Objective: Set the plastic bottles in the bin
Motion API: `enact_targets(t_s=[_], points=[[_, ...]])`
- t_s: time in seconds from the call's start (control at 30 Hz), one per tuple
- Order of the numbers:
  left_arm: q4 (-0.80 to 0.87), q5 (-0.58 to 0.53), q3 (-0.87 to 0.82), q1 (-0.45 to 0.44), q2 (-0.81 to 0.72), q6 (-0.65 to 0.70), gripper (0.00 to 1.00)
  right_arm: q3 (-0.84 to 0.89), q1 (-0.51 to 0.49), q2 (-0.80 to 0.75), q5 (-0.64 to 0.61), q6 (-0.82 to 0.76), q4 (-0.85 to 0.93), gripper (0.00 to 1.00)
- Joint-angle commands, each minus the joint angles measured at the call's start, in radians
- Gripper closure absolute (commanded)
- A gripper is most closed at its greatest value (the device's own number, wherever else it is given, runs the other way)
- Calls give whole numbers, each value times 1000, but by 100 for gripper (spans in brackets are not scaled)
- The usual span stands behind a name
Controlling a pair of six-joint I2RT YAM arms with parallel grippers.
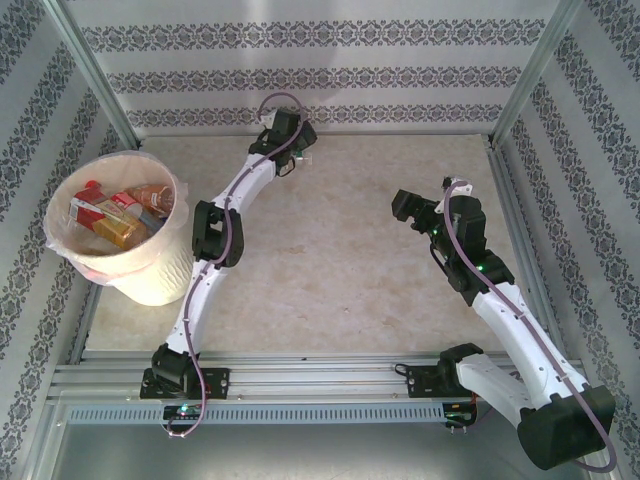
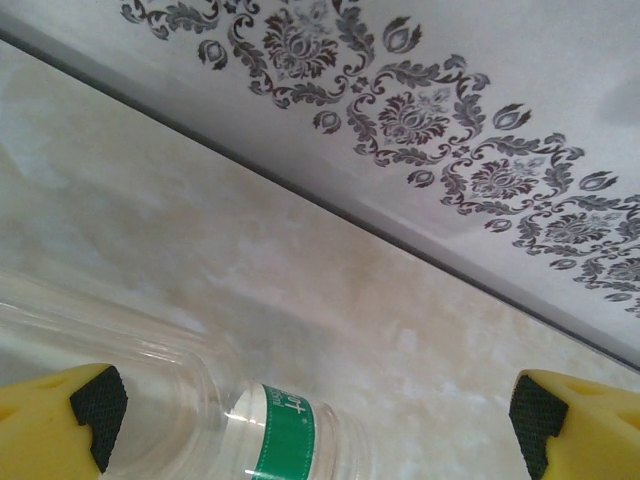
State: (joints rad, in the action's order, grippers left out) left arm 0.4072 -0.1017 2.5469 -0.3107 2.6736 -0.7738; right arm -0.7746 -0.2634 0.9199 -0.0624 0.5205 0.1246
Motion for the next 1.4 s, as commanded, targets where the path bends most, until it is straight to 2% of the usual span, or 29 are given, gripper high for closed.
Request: enact_targets(t_s=[0.0,0.1,0.3,0.57,0.67,0.77,0.9,1.07,1.2,1.37], points=[[24,84,26,15,31,35,0,-3,12,11,16,11,4,2],[79,98,-18,15,-5,59,0,-5,11,17,18,14,4,2],[93,142,-210,15,-120,117,0,-14,9,34,30,20,4,2],[-16,171,-619,16,-391,183,0,-20,9,49,38,41,4,2],[-67,180,-773,15,-513,176,0,-23,9,59,38,42,0,2],[-85,148,-856,16,-594,129,0,-33,9,78,43,43,-3,2],[-47,107,-833,16,-588,64,0,-54,7,107,60,43,-6,2],[118,19,-664,16,-486,-30,0,-63,7,120,77,42,4,2],[114,-4,-561,16,-412,-58,0,-53,8,114,71,41,1,2],[338,-135,-240,14,-216,-52,0,-54,7,108,70,35,9,2]])
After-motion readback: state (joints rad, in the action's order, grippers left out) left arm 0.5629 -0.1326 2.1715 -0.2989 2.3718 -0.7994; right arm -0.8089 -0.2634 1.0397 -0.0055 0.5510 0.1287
